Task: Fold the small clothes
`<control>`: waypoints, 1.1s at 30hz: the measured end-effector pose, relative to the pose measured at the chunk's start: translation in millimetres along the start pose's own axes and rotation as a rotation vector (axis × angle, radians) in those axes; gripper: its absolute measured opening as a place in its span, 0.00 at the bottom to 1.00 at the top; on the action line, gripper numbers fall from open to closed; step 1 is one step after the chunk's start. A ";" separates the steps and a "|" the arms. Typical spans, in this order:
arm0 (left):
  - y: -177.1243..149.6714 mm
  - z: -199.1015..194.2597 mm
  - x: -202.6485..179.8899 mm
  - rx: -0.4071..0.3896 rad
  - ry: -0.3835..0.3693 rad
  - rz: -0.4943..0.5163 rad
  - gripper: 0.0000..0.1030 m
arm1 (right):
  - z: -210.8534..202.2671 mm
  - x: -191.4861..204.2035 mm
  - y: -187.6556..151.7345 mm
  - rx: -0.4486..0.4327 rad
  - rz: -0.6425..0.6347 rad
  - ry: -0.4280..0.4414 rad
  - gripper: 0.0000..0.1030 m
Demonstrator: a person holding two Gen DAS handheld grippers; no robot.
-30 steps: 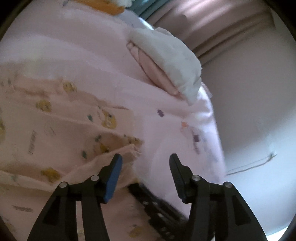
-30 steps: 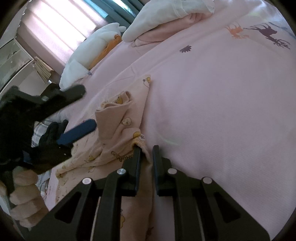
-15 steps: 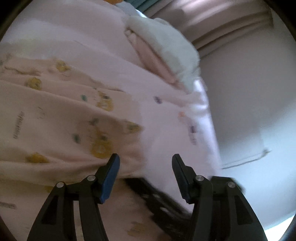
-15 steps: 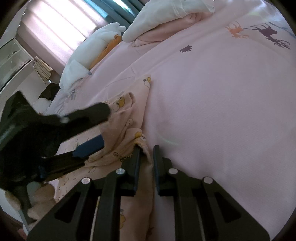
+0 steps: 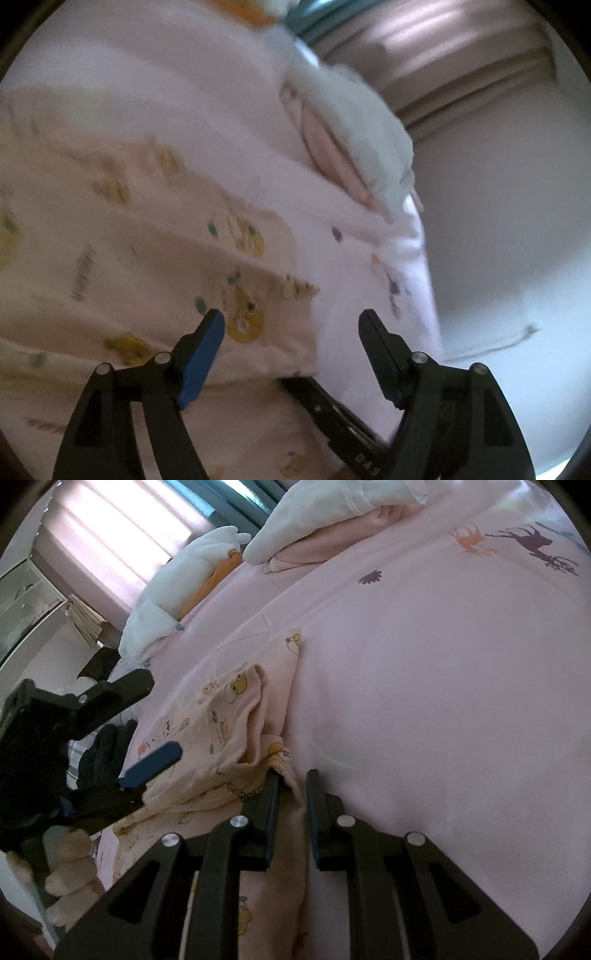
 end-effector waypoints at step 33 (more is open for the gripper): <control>-119.1 -293.9 150.6 -0.182 0.499 0.011 0.91 | -116.1 21.2 -11.8 -0.131 0.186 0.198 1.00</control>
Point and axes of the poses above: each gripper's, at about its wrist camera, not at the fingertips, and z roughly the way its jaws point, x to its left, y to its top, the point moved 10 cm from there along z, roughly the way its jaws point, and after that the axes turned 6 degrees about z, right-handed, at the moved point
